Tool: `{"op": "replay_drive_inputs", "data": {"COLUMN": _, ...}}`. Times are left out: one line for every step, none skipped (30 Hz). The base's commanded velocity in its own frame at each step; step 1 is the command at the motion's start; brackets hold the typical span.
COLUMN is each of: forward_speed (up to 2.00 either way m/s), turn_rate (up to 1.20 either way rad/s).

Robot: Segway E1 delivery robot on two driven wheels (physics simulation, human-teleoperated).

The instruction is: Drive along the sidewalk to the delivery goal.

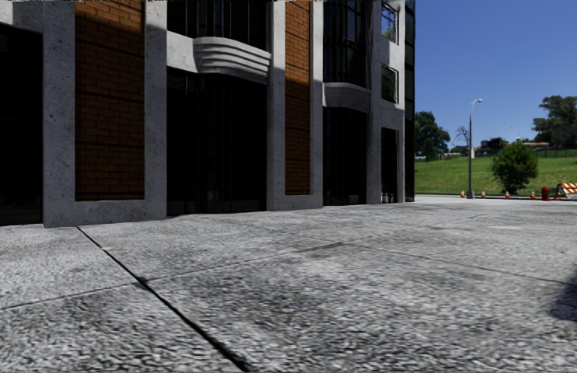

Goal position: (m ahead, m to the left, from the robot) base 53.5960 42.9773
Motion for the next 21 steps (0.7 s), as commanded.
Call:
{"op": "replay_drive_inputs", "data": {"forward_speed": 2.00, "turn_rate": -0.50}}
{"op": "replay_drive_inputs", "data": {"forward_speed": 2.00, "turn_rate": -0.50}}
{"op": "replay_drive_inputs", "data": {"forward_speed": 2.00, "turn_rate": -0.50}}
{"op": "replay_drive_inputs", "data": {"forward_speed": 2.00, "turn_rate": -0.50}}
{"op": "replay_drive_inputs", "data": {"forward_speed": 2.00, "turn_rate": -0.50}}
{"op": "replay_drive_inputs", "data": {"forward_speed": 2.00, "turn_rate": -0.50}}
{"op": "replay_drive_inputs", "data": {"forward_speed": 2.00, "turn_rate": -0.50}}
{"op": "replay_drive_inputs", "data": {"forward_speed": 2.00, "turn_rate": -0.50}}
{"op": "replay_drive_inputs", "data": {"forward_speed": 2.00, "turn_rate": -0.50}}
{"op": "replay_drive_inputs", "data": {"forward_speed": 2.00, "turn_rate": -0.50}}
{"op": "replay_drive_inputs", "data": {"forward_speed": 2.00, "turn_rate": -0.50}}
{"op": "replay_drive_inputs", "data": {"forward_speed": 2.00, "turn_rate": -0.50}}
{"op": "replay_drive_inputs", "data": {"forward_speed": 2.00, "turn_rate": -0.50}}
{"op": "replay_drive_inputs", "data": {"forward_speed": 2.00, "turn_rate": -0.50}}
{"op": "replay_drive_inputs", "data": {"forward_speed": 2.00, "turn_rate": -0.50}}
{"op": "replay_drive_inputs", "data": {"forward_speed": 2.00, "turn_rate": -0.50}}
{"op": "replay_drive_inputs", "data": {"forward_speed": 2.00, "turn_rate": -0.50}}
{"op": "replay_drive_inputs", "data": {"forward_speed": 2.00, "turn_rate": -0.50}}
{"op": "replay_drive_inputs", "data": {"forward_speed": 2.00, "turn_rate": -0.50}}
{"op": "replay_drive_inputs", "data": {"forward_speed": 2.00, "turn_rate": -0.50}}
{"op": "replay_drive_inputs", "data": {"forward_speed": 2.00, "turn_rate": -0.50}}
